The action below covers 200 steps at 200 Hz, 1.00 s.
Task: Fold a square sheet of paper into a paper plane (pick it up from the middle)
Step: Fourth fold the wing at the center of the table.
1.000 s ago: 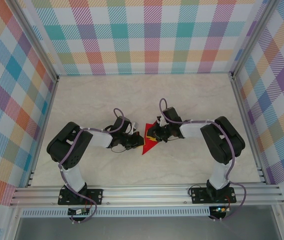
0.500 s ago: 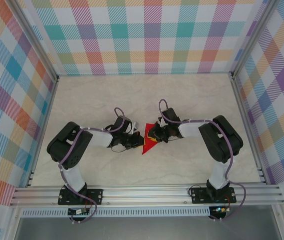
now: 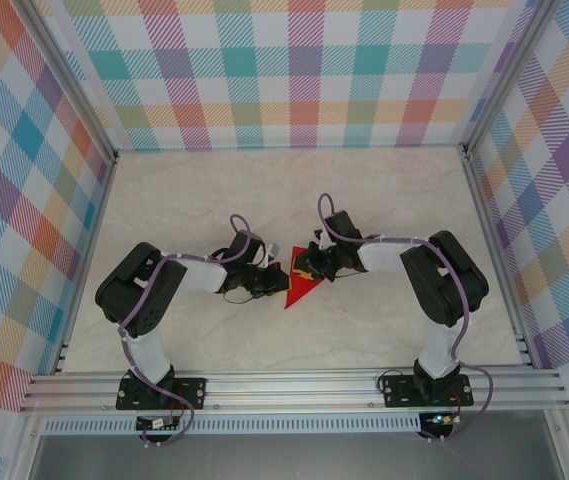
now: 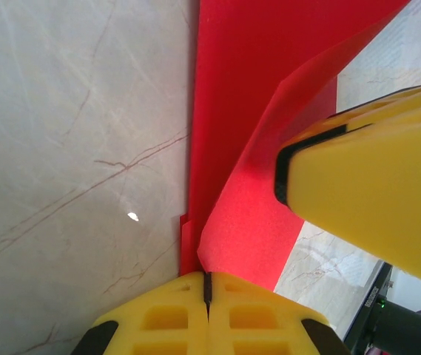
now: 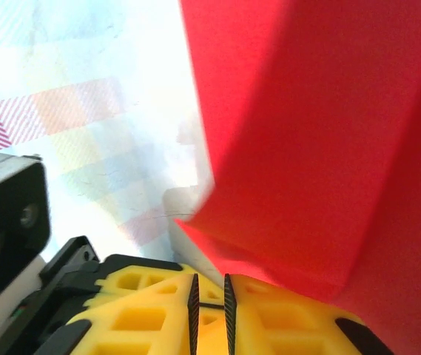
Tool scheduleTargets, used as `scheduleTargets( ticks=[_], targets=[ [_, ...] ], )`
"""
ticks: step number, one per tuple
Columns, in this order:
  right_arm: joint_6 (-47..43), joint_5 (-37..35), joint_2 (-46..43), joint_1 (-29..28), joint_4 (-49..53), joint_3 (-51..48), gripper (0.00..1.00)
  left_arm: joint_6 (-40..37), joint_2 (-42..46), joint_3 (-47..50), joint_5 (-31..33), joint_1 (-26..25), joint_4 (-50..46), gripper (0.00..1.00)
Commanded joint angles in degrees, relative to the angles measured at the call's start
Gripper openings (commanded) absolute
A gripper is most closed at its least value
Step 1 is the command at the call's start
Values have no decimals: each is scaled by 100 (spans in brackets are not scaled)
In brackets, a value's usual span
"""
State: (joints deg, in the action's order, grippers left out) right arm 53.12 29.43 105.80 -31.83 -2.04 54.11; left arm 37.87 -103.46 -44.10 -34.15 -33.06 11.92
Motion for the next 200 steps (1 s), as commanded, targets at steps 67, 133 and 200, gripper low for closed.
scheduleTargets(
  ticks=[67, 133, 200],
  targets=[
    [-301, -645, 490, 2, 786, 253, 16, -88, -113, -20, 113, 36, -470, 3],
    [-437, -737, 520, 2, 869, 162, 14, -245, 670, -138, -52, -3, -1099, 20],
    [-454, -719, 574, 2, 847, 155, 14, -315, 780, -178, 215, -340, -1511, 25]
  ],
)
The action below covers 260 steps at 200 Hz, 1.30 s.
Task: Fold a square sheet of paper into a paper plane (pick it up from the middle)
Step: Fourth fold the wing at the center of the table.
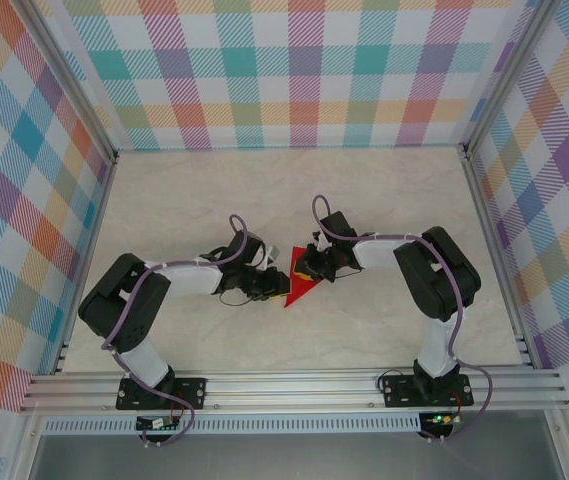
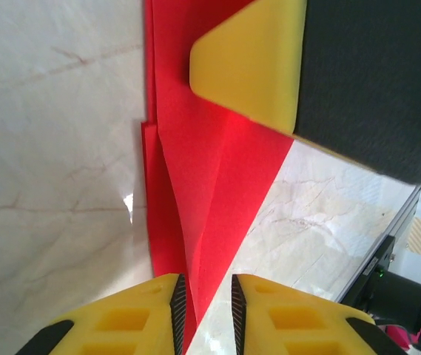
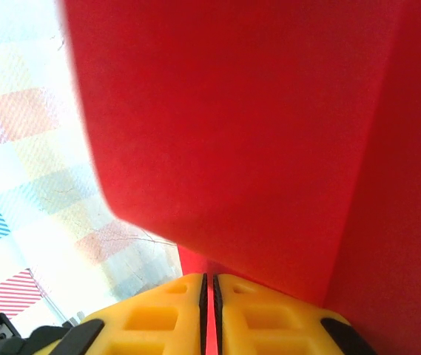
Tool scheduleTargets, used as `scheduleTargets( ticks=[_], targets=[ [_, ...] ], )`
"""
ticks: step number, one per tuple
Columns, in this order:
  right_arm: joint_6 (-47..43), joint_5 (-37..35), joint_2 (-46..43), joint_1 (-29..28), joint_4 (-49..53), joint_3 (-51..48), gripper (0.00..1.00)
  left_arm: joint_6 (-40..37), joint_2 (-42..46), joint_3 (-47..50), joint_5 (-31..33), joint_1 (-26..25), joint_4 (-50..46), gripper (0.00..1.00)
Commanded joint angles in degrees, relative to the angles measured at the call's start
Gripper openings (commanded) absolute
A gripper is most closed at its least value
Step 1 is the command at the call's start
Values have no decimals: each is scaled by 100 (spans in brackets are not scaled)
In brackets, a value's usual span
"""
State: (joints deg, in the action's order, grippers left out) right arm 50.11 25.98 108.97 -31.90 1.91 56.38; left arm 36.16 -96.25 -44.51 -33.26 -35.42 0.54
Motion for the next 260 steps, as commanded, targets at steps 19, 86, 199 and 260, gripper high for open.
scheduleTargets(
  ticks=[19, 86, 199, 260],
  targets=[
    [-150, -375, 274, 8, 452, -70, 14, -191, -11, -176, 198, -136, -429, 23],
    [-168, -416, 265, 8, 493, -131, 14, -273, -111, -61, 363, -204, -588, 7],
    [-203, -501, 248, 8, 584, -162, 13, -460, -380, 57, 741, -465, -1071, 6],
    [-229, -585, 212, 6, 696, -171, 13, -595, -174, 74, 945, -646, -1504, 7]
  ],
)
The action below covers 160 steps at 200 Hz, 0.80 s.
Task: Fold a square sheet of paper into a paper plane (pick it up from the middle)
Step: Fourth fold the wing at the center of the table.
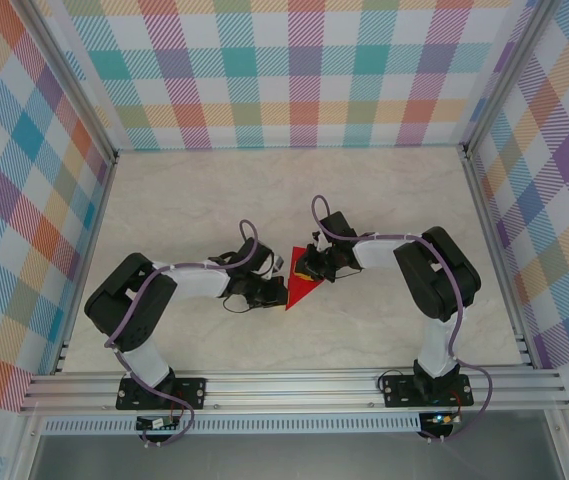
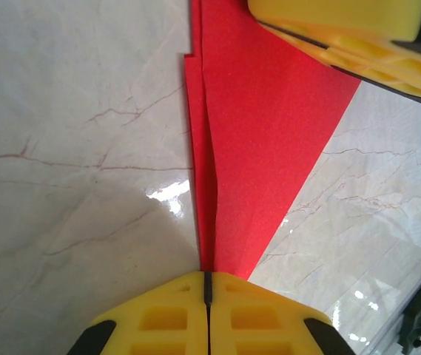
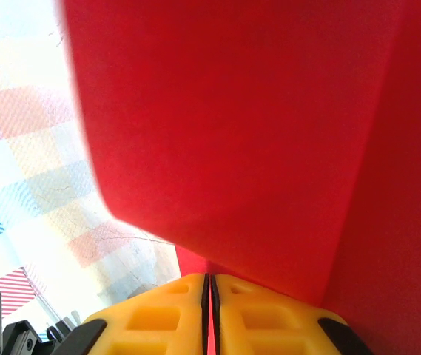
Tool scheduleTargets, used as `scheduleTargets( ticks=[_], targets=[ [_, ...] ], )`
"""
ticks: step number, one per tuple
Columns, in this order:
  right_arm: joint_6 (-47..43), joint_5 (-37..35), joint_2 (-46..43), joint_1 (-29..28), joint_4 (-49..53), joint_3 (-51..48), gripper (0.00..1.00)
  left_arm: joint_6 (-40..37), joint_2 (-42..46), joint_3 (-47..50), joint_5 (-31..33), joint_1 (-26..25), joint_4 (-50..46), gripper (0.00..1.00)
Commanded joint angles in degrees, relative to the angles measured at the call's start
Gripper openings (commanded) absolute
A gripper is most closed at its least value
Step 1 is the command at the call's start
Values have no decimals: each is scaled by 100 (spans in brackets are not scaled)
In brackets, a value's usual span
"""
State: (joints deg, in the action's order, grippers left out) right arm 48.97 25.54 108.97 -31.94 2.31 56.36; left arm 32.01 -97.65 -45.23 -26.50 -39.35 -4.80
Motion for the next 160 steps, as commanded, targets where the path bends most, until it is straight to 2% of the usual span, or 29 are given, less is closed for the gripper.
scheduleTargets(
  ticks=[1, 30, 52, 80, 111, 160],
  targets=[
    [-116, -546, 212, 12, 657, -169, 13, -187, -21, 146, 278, -250, -979, 7],
    [-133, -611, 246, 13, 727, -151, 13, -172, 562, 137, 384, -261, -1064, 12],
    [-143, -612, 257, 9, 711, -169, 13, -177, 894, -131, 655, -266, -1558, 12],
    [-151, -620, 283, 13, 701, -195, 13, -46, 1046, -432, 725, -254, -1416, 12],
    [-154, -603, 283, 12, 689, -213, 12, 164, 773, -714, 439, -231, -738, 12],
    [-160, -578, 342, 13, 681, -206, 12, 346, -136, -886, 53, -100, -20, 11]
  ],
)
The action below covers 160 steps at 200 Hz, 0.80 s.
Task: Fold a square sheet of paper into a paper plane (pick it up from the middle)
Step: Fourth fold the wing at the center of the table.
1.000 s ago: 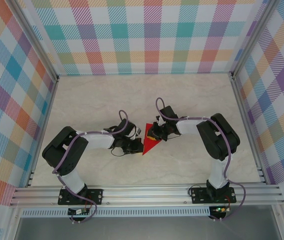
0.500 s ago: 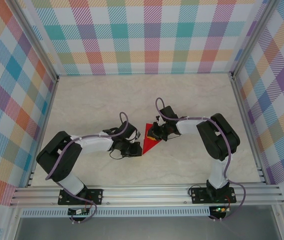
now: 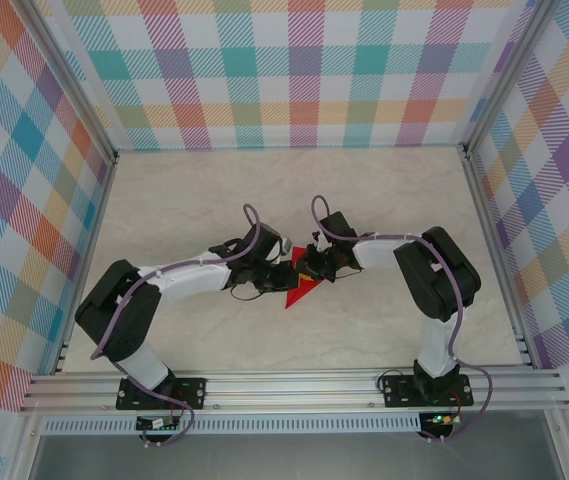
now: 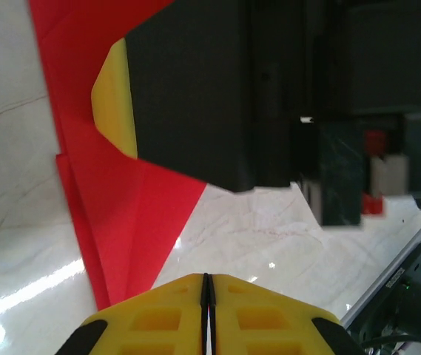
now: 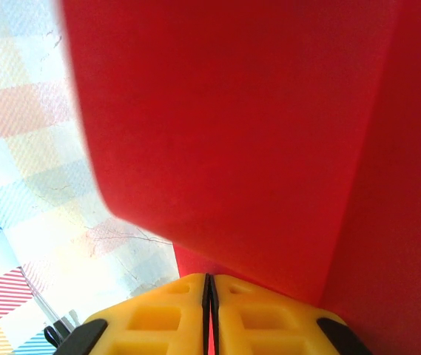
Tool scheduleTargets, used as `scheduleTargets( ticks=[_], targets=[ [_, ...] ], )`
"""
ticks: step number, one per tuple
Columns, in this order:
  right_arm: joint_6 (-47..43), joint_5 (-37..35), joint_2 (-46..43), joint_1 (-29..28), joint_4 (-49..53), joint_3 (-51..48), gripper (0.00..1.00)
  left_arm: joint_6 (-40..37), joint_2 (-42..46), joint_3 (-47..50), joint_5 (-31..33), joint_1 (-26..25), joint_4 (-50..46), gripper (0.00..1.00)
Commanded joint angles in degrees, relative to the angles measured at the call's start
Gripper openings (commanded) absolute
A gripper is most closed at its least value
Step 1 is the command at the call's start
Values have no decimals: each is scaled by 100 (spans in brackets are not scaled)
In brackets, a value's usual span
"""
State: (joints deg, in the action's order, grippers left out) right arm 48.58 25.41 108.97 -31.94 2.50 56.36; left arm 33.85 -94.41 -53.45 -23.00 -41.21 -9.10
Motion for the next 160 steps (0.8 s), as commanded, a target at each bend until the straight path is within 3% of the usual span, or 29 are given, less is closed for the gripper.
scheduleTargets(
  ticks=[1, 62, 160],
  targets=[
    [-120, -564, 343, 13, 658, -205, 11, 164, -480, -71, -312, 86, 423, 11],
    [-151, -572, 380, 14, 653, -239, 11, 180, -873, 254, -318, 101, 512, 10],
    [-173, -616, 404, 26, 718, -231, 11, 166, -525, 1331, -298, 98, 528, 10]
  ],
)
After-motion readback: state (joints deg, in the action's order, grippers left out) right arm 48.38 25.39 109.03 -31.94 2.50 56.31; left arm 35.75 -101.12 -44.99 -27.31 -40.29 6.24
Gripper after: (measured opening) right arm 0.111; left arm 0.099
